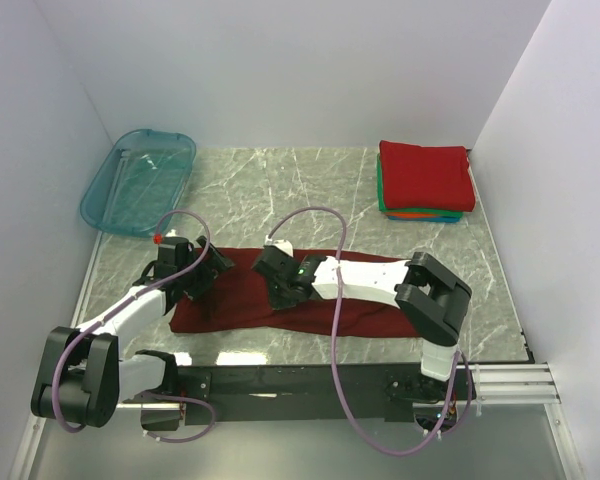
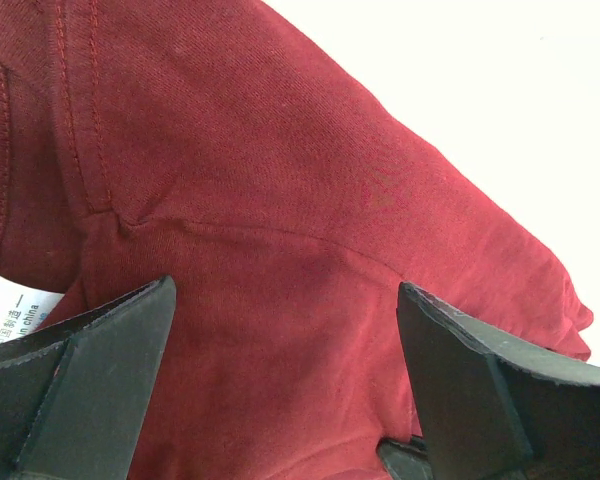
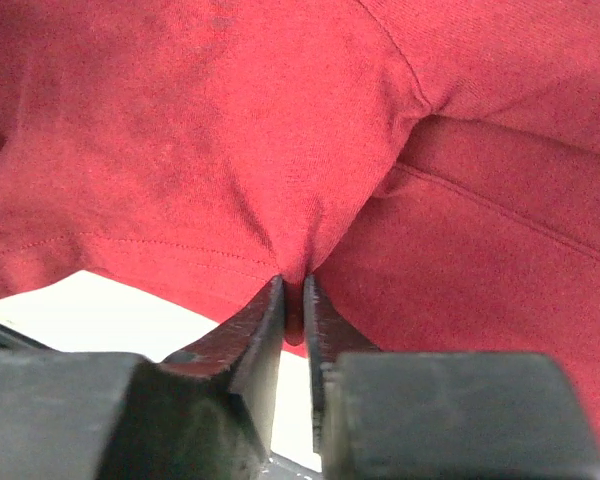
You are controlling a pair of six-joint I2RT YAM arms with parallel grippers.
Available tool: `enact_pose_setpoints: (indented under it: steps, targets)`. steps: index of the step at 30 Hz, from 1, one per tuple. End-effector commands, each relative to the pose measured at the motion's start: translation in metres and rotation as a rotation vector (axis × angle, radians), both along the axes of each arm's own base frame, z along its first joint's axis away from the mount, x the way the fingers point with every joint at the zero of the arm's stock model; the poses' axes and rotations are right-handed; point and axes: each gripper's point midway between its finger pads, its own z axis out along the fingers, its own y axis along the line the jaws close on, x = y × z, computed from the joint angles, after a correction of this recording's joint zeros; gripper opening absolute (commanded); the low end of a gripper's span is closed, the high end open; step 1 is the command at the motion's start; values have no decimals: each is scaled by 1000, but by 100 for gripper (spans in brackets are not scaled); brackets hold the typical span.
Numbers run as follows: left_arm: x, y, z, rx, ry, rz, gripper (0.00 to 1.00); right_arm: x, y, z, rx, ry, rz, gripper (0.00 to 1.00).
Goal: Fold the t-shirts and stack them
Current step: Fold the tshirt
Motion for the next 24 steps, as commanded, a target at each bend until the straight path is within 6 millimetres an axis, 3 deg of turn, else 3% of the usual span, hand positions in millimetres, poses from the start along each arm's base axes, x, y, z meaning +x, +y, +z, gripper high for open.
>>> enact_pose_setpoints:
  steps: [1,10,12,13,16,19,23,24]
  targets:
    - [-7,14,-12,72,36,16,100,-1,-4,16,13,-31,-13,23]
    - [-3,24,3,119,12,42,99,11,-28,41,-39,-131,-46,25]
    - [-3,25,5,127,11,47,100,12,-35,48,-53,-148,-63,39]
    - [-2,25,9,126,0,47,99,13,-38,50,-58,-151,-74,53]
    - [1,23,20,110,-21,49,99,18,-53,57,-86,-184,-125,74]
    - [3,22,30,100,-25,51,99,28,-77,64,-92,-209,-198,87]
    - [3,10,38,45,-24,14,99,47,-111,67,-18,-195,-278,90]
    - [5,6,40,31,-39,5,100,66,-124,67,12,-206,-320,90]
